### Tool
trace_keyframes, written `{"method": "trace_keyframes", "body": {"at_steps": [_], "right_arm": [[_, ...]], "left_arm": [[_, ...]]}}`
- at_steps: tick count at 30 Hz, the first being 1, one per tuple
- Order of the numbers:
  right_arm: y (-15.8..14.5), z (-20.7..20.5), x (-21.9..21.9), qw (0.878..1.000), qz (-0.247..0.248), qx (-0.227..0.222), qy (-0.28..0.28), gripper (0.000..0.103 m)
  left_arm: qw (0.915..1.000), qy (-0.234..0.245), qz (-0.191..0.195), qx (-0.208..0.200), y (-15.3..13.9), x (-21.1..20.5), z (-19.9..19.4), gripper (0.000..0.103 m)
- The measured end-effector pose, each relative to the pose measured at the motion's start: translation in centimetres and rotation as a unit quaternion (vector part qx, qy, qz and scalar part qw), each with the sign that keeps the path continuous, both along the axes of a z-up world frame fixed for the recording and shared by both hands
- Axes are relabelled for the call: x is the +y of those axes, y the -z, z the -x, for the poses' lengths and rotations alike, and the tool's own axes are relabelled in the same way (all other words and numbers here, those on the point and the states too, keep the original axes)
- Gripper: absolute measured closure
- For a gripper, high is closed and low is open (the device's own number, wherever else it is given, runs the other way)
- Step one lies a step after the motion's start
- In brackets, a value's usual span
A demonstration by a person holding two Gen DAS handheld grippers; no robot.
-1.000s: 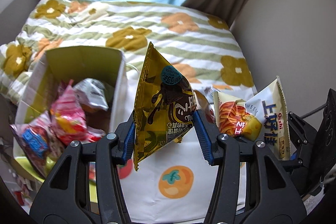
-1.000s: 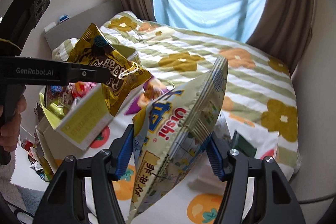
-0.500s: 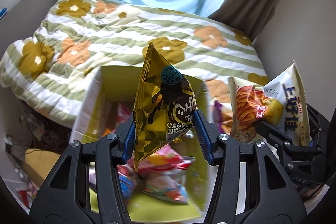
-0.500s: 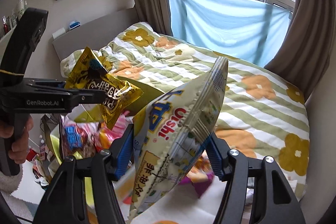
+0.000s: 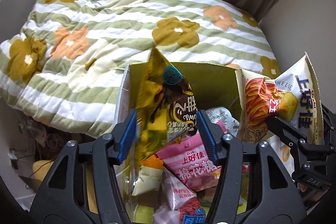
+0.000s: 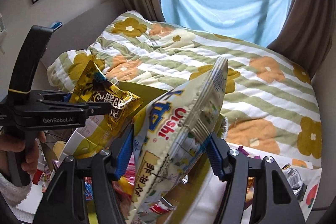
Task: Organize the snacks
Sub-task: 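Carry both bags over the box and open both tools to drop them, then move both tools back toward the purple bag and barcode bag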
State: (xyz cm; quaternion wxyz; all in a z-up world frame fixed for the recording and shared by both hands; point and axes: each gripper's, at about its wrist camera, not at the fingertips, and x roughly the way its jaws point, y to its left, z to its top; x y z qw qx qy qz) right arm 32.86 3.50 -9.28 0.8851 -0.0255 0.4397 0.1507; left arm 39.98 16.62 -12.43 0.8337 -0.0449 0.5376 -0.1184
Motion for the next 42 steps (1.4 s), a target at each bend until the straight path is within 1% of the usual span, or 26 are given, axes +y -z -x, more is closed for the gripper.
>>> {"method": "trace_keyframes", "body": {"at_steps": [1,2,3,4,8,11,16,20,23,24,25,27,30,35,39,42], "right_arm": [[0.2,-0.3,0.1,1.0,0.002,0.004,0.003,0.044],[0.4,-0.5,0.2,1.0,0.003,0.009,0.006,0.044],[0.6,-0.8,0.3,1.0,0.004,0.012,0.007,0.044],[0.7,-1.0,0.4,1.0,0.005,0.015,0.009,0.044],[1.2,-1.9,0.5,1.0,0.0,0.023,0.01,0.044],[1.3,-2.5,0.6,1.0,-0.009,0.027,0.001,0.044],[1.2,-3.6,1.9,0.999,-0.029,0.032,-0.018,0.044],[1.6,-4.5,2.5,0.998,-0.056,0.037,-0.02,0.044],[2.2,-4.7,2.5,0.994,-0.098,0.05,-0.016,0.035],[2.4,-4.5,2.3,0.993,-0.11,0.052,-0.012,0.025],[2.4,-4.3,2.3,0.992,-0.115,0.05,-0.009,0.013],[2.5,-3.5,2.0,0.993,-0.113,0.039,-0.002,0.007],[2.5,-2.5,1.5,0.994,-0.102,0.031,0.005,0.005],[2.2,-0.8,0.9,0.995,-0.099,0.026,0.008,0.005],[1.2,0.8,0.5,0.994,-0.102,0.022,0.015,0.005],[0.0,2.2,0.0,0.994,-0.102,0.01,0.023,0.005]], "left_arm": [[1.0,0.004,0.002,0.004,0.3,0.1,-0.3,0.031],[1.0,0.006,0.003,0.005,0.4,0.1,-0.4,0.023],[1.0,0.007,0.005,0.002,0.4,0.2,-0.4,0.011],[1.0,0.007,0.005,-0.002,0.3,0.3,-0.3,0.009],[0.9999,-0.004,0.0,-0.011,0.1,1.1,0.5,0.009],[0.9996,-0.023,-0.007,-0.015,-0.3,2.0,1.4,0.009],[0.9983,-0.05,-0.011,-0.027,-1.0,3.3,2.4,0.009],[0.9974,-0.066,-0.014,-0.024,-0.9,4.1,2.6,0.009],[0.9971,-0.071,-0.018,-0.021,-0.8,4.4,3.0,0.009],[0.997,-0.072,-0.019,-0.02,-0.8,4.3,3.1,0.009],[0.997,-0.072,-0.019,-0.02,-0.8,4.3,3.3,0.009],[0.9969,-0.073,-0.022,-0.021,-0.8,4.2,3.7,0.009],[0.997,-0.07,-0.025,-0.019,-0.8,3.8,4.2,0.009],[0.9974,-0.064,-0.026,-0.024,-1.4,3.4,5.5,0.009],[0.9975,-0.058,-0.026,-0.031,-2.5,2.8,6.8,0.009],[0.9979,-0.046,-0.023,-0.04,-3.4,2.2,7.8,0.009]]}}
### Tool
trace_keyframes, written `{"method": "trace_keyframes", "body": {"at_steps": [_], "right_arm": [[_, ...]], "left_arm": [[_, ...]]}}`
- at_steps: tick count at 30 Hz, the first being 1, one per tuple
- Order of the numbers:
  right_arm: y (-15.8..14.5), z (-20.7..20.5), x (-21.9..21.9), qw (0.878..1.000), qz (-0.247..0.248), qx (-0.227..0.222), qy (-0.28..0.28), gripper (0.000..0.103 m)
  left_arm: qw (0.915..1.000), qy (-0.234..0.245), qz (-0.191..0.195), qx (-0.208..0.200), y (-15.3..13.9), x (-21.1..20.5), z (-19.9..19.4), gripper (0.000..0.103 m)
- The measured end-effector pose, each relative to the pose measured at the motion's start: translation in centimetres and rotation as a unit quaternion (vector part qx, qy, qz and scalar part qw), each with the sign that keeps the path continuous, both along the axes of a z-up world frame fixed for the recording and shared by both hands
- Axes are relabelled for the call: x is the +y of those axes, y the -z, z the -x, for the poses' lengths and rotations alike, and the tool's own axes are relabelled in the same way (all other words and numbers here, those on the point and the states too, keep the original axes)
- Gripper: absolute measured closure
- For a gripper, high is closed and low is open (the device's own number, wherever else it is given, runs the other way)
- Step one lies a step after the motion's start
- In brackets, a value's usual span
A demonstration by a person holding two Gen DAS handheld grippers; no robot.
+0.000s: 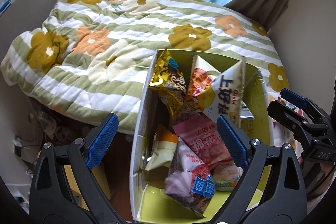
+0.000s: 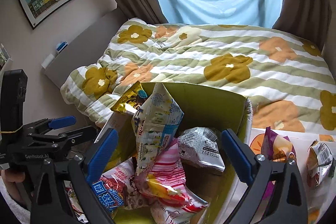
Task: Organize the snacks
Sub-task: 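Move both tools back toward the purple bag and barcode bag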
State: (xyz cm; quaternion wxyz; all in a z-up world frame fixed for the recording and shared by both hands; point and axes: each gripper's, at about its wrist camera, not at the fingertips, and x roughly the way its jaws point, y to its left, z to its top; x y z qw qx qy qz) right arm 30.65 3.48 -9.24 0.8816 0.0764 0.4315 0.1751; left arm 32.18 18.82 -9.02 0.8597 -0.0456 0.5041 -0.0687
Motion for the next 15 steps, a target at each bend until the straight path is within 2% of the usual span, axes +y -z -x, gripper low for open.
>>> {"method": "trace_keyframes", "body": {"at_steps": [7,10,15], "right_arm": [[-2.9,4.0,-2.9,0.998,0.008,-0.034,0.054,0.005],[-3.3,5.7,-4.8,0.996,0.015,-0.033,0.087,0.005],[-3.6,8.5,-8.9,0.99,0.021,-0.034,0.137,0.005]], "left_arm": [[0.9977,0.058,0.013,-0.031,-1.8,-3.3,2.0,0.009],[0.9951,0.09,0.026,-0.033,-2.0,-5.4,2.7,0.009],[0.9906,0.128,0.026,-0.041,-2.6,-9.7,3.9,0.009]]}}
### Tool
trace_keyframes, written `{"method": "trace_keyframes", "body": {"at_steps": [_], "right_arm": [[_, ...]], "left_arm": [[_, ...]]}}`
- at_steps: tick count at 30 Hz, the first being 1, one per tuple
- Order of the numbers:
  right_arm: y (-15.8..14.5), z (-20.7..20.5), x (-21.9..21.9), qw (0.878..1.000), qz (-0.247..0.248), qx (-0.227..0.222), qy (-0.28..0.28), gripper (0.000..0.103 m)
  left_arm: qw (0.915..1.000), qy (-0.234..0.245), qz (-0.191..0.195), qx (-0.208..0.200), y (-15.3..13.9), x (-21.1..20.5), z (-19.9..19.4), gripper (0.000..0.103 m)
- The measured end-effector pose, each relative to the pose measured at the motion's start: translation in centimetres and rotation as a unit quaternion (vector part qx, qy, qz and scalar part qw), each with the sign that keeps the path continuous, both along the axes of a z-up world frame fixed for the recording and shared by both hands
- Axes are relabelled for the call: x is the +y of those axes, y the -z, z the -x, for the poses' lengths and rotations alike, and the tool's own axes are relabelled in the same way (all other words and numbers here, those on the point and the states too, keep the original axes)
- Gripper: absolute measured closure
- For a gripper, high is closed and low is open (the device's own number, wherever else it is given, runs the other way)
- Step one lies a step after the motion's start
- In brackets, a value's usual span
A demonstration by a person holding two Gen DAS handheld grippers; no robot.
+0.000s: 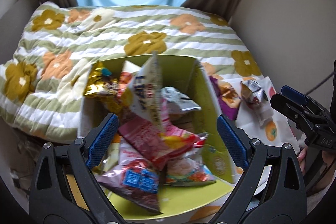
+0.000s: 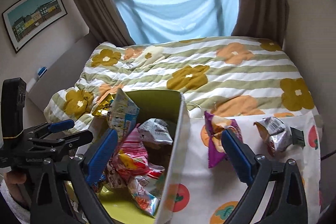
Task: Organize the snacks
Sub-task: 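Move both tools back toward the purple bag and barcode bag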
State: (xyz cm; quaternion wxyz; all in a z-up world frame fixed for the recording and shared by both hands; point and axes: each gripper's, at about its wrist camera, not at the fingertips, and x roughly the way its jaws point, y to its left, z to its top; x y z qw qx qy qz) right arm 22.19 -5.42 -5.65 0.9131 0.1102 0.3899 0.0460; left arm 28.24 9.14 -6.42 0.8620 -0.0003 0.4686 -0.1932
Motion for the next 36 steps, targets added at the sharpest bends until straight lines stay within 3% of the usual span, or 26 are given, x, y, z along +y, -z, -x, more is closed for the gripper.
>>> {"method": "trace_keyframes", "body": {"at_steps": [6,10,15,21,28,36], "right_arm": [[-0.1,1.9,-5.8,0.999,-0.007,-0.001,0.035,0.005],[0.3,1.6,-10.3,0.999,-0.004,0.011,0.036,0.005],[1.2,0.5,-15.9,0.999,0.012,0.034,0.017,0.005],[3.6,-2.3,-20.8,0.997,0.035,0.069,-0.03,0.005],[7.9,-5.8,-22.1,0.988,0.06,0.114,-0.08,0.005],[11.9,-8.1,-21.1,0.979,0.08,0.146,-0.12,0.005]], "left_arm": [[0.9993,0.031,-0.017,-0.012,-0.7,-5.9,0.5,0.009],[0.9994,0.033,-0.011,0.001,0.1,-10.6,0.2,0.009],[0.9991,0.032,-0.023,0.015,1.7,-16.7,0.0,0.009],[0.9982,-0.001,-0.047,0.037,4.3,-22.1,-1.6,0.009],[0.9925,-0.051,-0.084,0.072,8.6,-25.0,-4.2,0.009],[0.9847,-0.046,-0.138,0.096,13.1,-26.9,-6.9,0.009]]}}
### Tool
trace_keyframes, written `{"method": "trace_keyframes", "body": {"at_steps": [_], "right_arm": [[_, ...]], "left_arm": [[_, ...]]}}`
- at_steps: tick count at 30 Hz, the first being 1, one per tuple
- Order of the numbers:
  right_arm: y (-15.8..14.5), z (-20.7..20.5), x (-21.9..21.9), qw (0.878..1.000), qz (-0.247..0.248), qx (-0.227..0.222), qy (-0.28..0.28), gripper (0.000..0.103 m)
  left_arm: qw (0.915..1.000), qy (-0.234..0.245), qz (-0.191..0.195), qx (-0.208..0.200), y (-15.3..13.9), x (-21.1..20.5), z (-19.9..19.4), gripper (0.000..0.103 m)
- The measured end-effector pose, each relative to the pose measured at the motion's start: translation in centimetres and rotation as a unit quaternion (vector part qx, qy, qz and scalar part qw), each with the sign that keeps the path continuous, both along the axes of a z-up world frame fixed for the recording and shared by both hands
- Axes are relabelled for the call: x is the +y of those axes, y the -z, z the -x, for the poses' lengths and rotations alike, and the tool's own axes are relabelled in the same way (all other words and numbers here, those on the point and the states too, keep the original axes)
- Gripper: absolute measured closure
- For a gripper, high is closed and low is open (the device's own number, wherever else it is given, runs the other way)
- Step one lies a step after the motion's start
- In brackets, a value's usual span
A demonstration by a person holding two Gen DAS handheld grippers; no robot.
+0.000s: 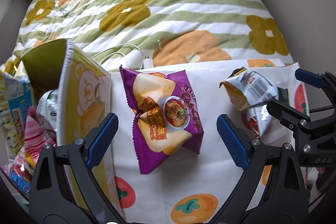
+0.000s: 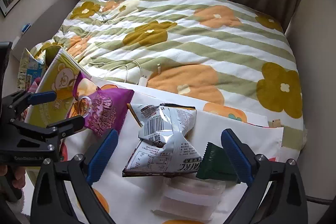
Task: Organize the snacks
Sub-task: 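Move both tools back toward the purple bag and barcode bag, then grasp the purple pork-flavour bag with the left tool while the right grasps the white barcode bag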
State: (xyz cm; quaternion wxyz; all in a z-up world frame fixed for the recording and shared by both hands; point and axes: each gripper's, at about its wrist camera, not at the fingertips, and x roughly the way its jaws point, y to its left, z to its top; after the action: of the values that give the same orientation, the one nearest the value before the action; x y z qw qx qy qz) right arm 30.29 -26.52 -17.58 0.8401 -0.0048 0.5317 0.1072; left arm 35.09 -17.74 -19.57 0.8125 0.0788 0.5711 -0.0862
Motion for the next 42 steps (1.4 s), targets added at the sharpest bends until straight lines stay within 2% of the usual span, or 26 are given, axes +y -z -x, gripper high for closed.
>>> {"method": "trace_keyframes", "body": {"at_steps": [4,11,16,17,18,23,24,25,32,35,36,39,42], "right_arm": [[1.6,-0.6,0.5,1.0,0.01,0.015,-0.011,0.005],[3.8,-1.6,1.3,0.999,0.02,0.034,-0.02,0.005],[4.6,-2.1,1.5,0.999,0.019,0.043,-0.021,0.005],[4.6,-2.1,1.6,0.999,0.02,0.045,-0.02,0.005],[4.7,-2.1,1.7,0.999,0.022,0.045,-0.021,0.005],[5.3,-2.5,1.9,0.998,0.025,0.055,-0.021,0.005],[5.5,-2.6,1.9,0.998,0.026,0.057,-0.022,0.005],[5.6,-2.6,2.0,0.998,0.028,0.059,-0.023,0.005],[5.9,-2.7,2.4,0.997,0.036,0.06,-0.029,0.006],[6.2,-2.6,2.5,0.997,0.032,0.067,-0.033,0.021],[6.4,-2.6,2.6,0.996,0.035,0.069,-0.033,0.029],[6.0,-2.3,3.0,0.997,0.03,0.064,-0.037,0.039],[5.4,-1.8,3.5,0.997,0.028,0.055,-0.044,0.043]], "left_arm": [[0.9995,0.012,-0.027,0.008,1.9,-0.6,-0.8,0.009],[0.9983,0.019,-0.032,0.045,5.1,-0.4,-1.7,0.009],[0.9976,0.023,-0.029,0.059,6.2,-0.3,-1.9,0.01],[0.9975,0.022,-0.025,0.062,6.4,-0.2,-2.0,0.012],[0.9975,0.021,-0.02,0.065,6.4,-0.1,-2.0,0.019],[0.9975,0.026,-0.016,0.064,6.3,0.2,-1.9,0.024],[0.9976,0.027,-0.016,0.062,6.2,0.2,-1.8,0.033],[0.9976,0.028,-0.011,0.063,6.1,0.3,-1.7,0.037],[0.9979,0.026,-0.003,0.06,5.5,0.8,-1.2,0.039],[0.9983,0.024,-0.003,0.052,4.9,1.0,-0.8,0.039],[0.9985,0.023,-0.004,0.05,4.8,1.0,-0.7,0.039],[0.999,0.017,-0.003,0.042,4.1,1.3,-0.4,0.039],[0.9993,0.012,0.0,0.035,3.3,1.6,0.0,0.039]]}}
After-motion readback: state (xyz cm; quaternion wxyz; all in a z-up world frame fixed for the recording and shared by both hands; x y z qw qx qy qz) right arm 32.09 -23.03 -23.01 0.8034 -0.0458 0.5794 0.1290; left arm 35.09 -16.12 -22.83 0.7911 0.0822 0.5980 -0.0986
